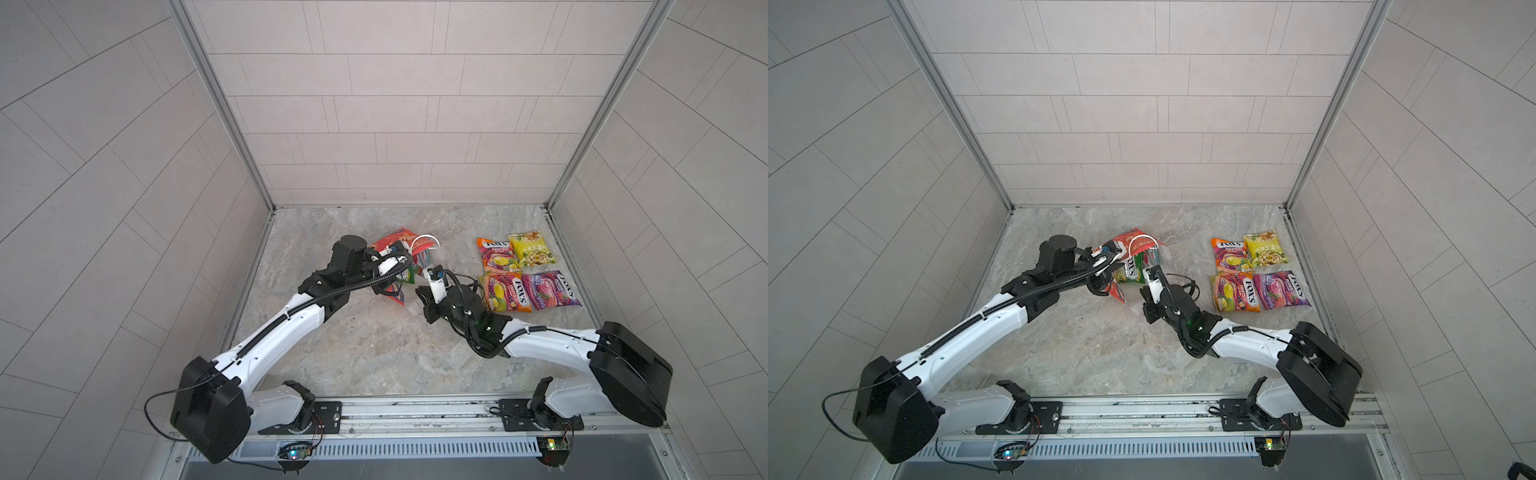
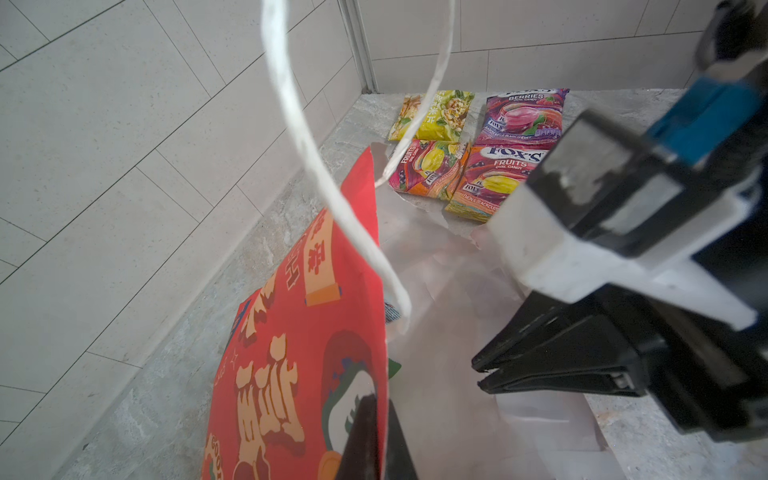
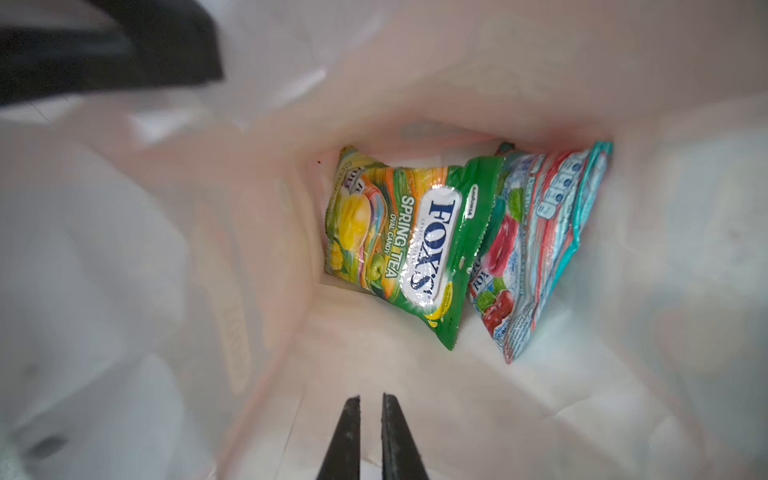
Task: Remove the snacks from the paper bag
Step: 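Move the right gripper over the bag opening held by the left gripper, then lower the right gripper into the bag and close on the green packet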
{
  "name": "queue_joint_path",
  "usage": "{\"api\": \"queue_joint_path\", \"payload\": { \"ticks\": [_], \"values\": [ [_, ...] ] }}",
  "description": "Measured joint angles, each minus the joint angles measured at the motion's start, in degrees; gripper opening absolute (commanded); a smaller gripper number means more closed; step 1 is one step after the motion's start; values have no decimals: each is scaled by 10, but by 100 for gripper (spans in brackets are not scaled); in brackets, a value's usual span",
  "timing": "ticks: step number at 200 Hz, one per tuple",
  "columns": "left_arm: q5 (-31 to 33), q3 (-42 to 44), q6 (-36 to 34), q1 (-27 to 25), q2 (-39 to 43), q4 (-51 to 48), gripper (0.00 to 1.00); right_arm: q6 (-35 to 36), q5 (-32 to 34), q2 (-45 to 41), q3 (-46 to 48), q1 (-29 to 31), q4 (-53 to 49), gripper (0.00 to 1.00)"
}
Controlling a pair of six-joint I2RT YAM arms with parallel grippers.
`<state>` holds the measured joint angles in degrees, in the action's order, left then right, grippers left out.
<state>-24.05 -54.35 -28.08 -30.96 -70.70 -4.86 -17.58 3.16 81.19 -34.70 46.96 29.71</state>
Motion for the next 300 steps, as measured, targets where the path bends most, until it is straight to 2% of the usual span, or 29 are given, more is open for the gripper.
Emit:
{"api": "queue_joint_path", "payload": {
  "ticks": [37, 62, 80, 95, 159, 211, 243, 266, 278, 300],
  "values": [
    [-3, 0, 1, -1, 1, 0, 0, -16, -9, 75, -34, -34, 31, 20],
    [-3, 0, 1, -2, 1, 0, 0, -24, -9, 115, -75, -39, 38, 35],
    [-4, 0, 1, -2, 1, 1, 0, -39, -2, 141, -96, -43, 46, 41],
    [-4, 0, 1, -2, 1, 1, 0, -51, 5, 166, -111, -48, 55, 52],
    [-11, 0, 2, -3, 1, 2, 0, -95, 46, 245, -123, -57, 101, 61],
    [-12, 0, 2, -3, 1, 3, 0, -124, 88, 277, -179, -56, 85, 75],
    [-9, 0, 3, -3, 1, 6, 0, -148, 101, 309, -236, -55, 49, 75],
    [-2, 1, 7, -2, 1, 13, 0, -170, 111, 337, -287, -52, 6, 71],
    [1, 1, 7, -2, 1, 15, 0, -182, 122, 346, -310, -49, -24, 64],
    [6, 2, 10, 1, 2, 20, 0, -211, 136, 362, -341, -45, -68, 43]
  ]
}}
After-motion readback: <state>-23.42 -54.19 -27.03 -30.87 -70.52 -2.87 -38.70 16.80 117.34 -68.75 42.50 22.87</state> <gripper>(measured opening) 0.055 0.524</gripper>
